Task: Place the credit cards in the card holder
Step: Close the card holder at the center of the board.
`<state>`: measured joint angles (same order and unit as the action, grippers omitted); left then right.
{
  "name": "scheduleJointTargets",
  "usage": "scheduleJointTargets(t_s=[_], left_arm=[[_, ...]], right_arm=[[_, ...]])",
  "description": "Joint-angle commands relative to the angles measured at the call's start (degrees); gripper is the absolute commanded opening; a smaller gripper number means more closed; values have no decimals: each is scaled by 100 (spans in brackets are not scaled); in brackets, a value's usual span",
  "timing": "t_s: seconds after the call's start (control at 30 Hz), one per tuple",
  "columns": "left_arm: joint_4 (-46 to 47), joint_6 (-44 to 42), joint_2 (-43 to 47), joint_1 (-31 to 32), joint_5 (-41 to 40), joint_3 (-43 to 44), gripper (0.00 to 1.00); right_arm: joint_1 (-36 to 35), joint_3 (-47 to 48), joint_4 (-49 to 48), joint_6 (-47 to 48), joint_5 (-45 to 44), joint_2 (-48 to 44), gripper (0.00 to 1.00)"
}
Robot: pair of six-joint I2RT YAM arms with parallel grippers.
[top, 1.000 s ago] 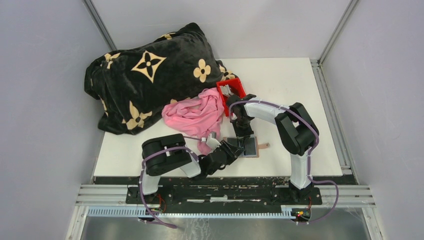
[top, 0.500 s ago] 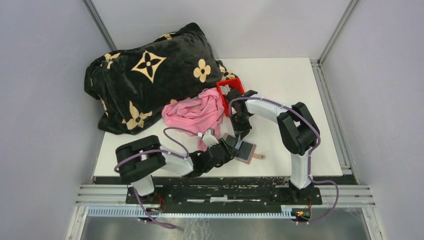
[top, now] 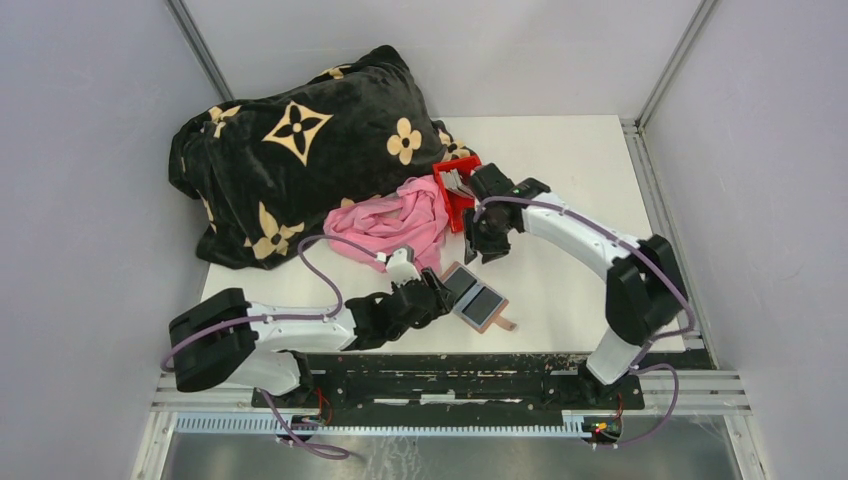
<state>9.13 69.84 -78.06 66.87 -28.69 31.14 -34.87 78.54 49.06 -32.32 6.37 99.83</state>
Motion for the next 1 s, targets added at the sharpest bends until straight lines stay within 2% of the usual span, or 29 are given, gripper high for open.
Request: scheduleJointTargets(t_s=[0.0,0.1,0.27,0.47,0.6,0.97], left_arm=[[-669,-635,347,-128,-400,260,61],[-883,-747,217,-451,-186,255,62],[-731,-1166,-49,-852,119,279,63],[-677,-1807,-531,-1230,485,739,63],[-694,-2024,-794,-1360,655,958,63],[-484,-2275,-1179,-1514,1023,1080,63]], right_arm=[[-62,-779,-313,-650,-289,-1125,50],[-56,-1517,-514,-1044,-449,-1761,51],[-59,-2653,-979,-1734,-634,-2672,53],[-55,-3671,-1631,-2334,-649,-3290,56],[-48,-4106,-2026,-2707,-695,-3492,56],[43,-4818,-2875,-3245,-455,-3293,56]])
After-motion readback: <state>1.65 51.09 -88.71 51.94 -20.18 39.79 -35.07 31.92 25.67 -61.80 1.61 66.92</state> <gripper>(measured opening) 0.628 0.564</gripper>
